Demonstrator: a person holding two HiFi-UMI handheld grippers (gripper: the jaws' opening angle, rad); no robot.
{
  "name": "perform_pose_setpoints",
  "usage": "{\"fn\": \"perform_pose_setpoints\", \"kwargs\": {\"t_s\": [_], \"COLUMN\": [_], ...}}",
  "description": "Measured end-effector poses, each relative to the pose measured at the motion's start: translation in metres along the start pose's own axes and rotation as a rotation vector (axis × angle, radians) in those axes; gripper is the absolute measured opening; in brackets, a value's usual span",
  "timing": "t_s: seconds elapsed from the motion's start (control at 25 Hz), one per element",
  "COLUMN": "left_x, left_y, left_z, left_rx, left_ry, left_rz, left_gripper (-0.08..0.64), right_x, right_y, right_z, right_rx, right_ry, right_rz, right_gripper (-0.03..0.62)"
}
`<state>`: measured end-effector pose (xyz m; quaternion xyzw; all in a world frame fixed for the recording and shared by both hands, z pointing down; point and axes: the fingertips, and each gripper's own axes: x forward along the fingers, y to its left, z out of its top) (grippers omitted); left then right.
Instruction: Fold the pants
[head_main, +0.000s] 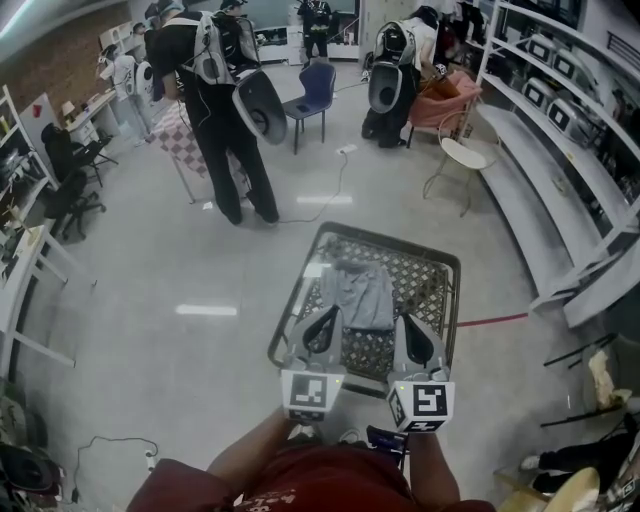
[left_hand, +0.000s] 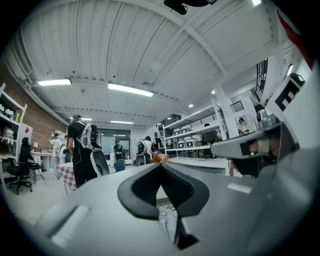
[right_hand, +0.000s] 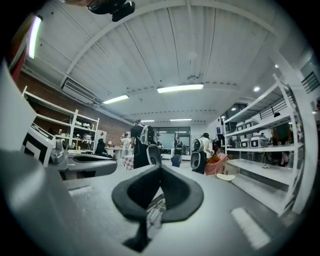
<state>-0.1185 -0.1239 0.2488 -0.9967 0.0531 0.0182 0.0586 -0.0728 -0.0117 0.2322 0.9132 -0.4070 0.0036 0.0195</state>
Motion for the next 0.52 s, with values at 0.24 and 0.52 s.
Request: {"fn": "perform_pose_setpoints", "kwargs": {"t_s": [0.24,0.52], "left_x": [0.001,0.003], "left_y": [0.000,-0.003], "left_z": [0.008,0.007], "left_rx": [0.010,0.002], "left_ry": [-0.007,-0.008], "left_rz": [-0.001,0.008], "left_gripper": [0.006,0.006], "right_x": [-0.001,-0.005], "right_y": [-0.004,-0.012], "right_z": [0.002,0.000], "right_rx": [-0.011,-0.011], "right_ry": [0.001,0.004], "right_rz": [-0.005,-0.012], "right_gripper": [0.002,0.002]}}
